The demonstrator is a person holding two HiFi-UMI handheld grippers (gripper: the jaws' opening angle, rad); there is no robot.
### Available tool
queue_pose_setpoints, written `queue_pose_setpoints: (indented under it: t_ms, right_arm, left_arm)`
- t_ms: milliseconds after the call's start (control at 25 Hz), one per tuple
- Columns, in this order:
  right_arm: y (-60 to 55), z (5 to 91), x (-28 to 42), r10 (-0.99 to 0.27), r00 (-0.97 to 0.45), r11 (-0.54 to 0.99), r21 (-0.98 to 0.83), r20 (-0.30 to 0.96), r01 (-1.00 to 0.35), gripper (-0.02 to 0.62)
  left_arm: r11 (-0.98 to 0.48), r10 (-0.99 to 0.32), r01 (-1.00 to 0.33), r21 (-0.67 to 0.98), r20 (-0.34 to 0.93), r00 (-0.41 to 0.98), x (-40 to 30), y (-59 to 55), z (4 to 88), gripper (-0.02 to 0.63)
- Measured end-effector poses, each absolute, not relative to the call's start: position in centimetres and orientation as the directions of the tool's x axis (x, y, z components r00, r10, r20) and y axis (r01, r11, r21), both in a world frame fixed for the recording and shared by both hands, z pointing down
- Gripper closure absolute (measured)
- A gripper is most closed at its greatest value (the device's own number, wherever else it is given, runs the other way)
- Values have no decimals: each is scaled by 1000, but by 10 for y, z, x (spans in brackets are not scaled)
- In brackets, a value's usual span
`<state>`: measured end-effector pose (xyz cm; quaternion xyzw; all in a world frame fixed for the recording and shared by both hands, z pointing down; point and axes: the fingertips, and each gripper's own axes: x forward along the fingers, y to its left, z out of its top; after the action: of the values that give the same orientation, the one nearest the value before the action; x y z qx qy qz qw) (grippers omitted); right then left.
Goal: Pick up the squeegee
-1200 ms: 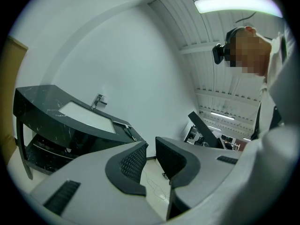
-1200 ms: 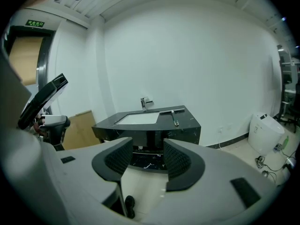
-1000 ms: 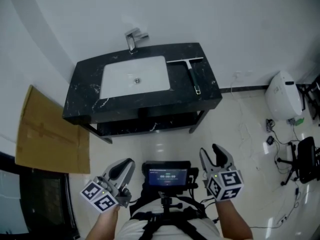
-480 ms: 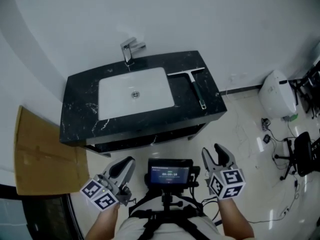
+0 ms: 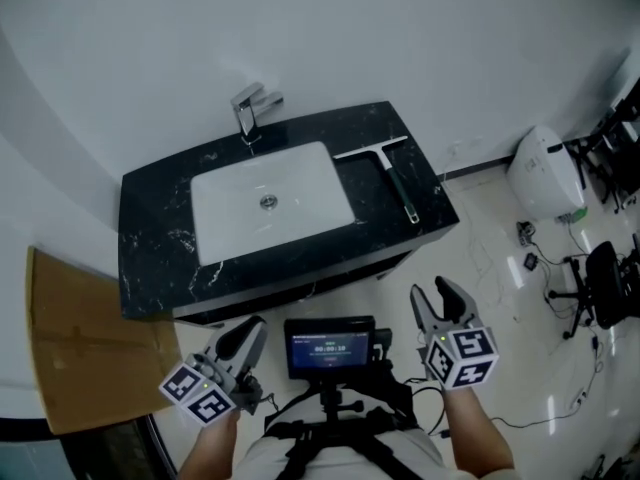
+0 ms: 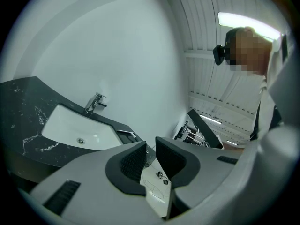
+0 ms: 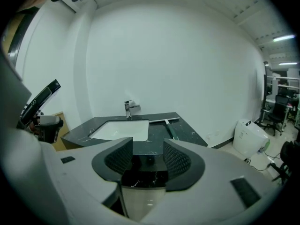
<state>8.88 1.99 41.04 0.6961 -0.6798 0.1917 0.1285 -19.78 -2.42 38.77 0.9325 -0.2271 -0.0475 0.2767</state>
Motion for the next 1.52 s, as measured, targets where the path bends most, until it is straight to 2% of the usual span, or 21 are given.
queue_pose_setpoints:
  t_ms: [320,1000,1520]
  right_arm:
    - [-4,408,109,-891,18,-45,-47,453,-998,396]
    - [-82,415,151,-878,-130,110,-69,460,-991,396]
    - [-89,399,140,-894,-82,44,-94,440,-995,396]
  left_arm:
    - [-740,-459,-406,536,38,887,-189,-54,389,549]
    - [-692,-547,-501,519,75,834,-130,-89,384,549]
    - [-729,-495,-460,507,74,866,-154,-125,378,549]
